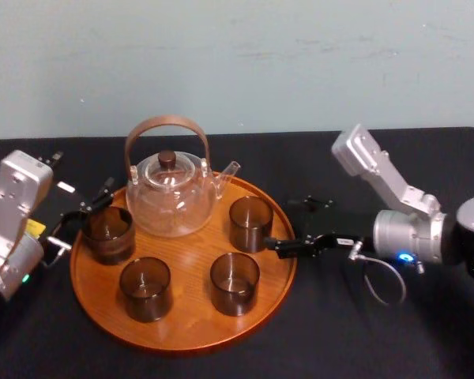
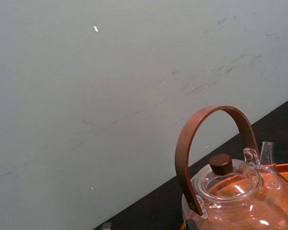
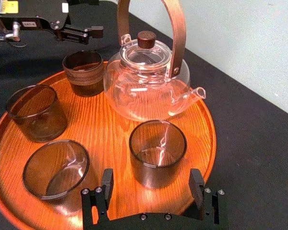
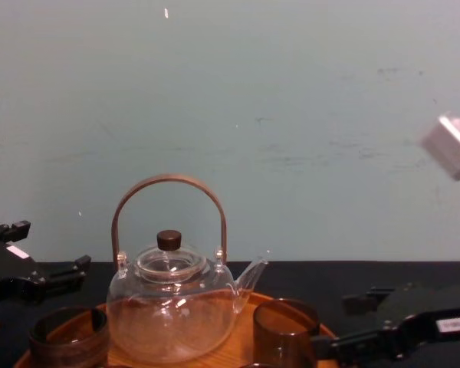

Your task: Pick up the glass from the table and place it on the tray.

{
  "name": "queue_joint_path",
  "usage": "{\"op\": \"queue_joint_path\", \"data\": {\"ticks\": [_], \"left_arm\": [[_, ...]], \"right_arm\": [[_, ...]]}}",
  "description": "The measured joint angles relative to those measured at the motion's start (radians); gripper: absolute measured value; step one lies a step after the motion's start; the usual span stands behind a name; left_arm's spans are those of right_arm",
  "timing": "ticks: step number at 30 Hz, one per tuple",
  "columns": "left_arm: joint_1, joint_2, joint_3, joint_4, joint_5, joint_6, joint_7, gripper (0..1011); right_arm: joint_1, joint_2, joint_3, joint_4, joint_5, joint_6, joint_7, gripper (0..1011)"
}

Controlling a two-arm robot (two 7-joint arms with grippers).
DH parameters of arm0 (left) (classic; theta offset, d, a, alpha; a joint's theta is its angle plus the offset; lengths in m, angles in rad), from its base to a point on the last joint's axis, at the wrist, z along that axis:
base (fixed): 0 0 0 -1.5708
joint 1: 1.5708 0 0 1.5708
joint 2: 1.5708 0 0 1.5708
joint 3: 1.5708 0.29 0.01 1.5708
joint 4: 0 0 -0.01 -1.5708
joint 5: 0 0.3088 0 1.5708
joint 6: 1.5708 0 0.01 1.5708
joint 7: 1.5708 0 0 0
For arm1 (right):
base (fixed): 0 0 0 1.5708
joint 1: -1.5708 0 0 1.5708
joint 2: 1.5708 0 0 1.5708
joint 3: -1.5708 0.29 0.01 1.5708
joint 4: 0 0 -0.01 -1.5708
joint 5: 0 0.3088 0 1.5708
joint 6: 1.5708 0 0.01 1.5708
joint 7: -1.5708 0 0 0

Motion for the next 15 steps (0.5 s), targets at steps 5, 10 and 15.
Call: {"op": "queue_joint_path", "data": {"ticks": [5,10,15], "left_arm": [[0.0,0.0,0.0,0.0,0.0,0.0,0.0,1001],[0.0,0.0,0.0,0.0,0.0,0.0,0.0,1002],[0.0,0.0,0.0,0.0,0.0,0.0,0.0,1001]], "right_arm": [[-0.044,0.053,0.031,-0.066,0.029,-0.009,-0.007,1002],[-0.095,0.099,0.068,-0.127,0.058,-0.03,-0.031,1003],[-0.149,0.117,0.119,-0.173,0.079,-0.065,-0.093,1003]]}}
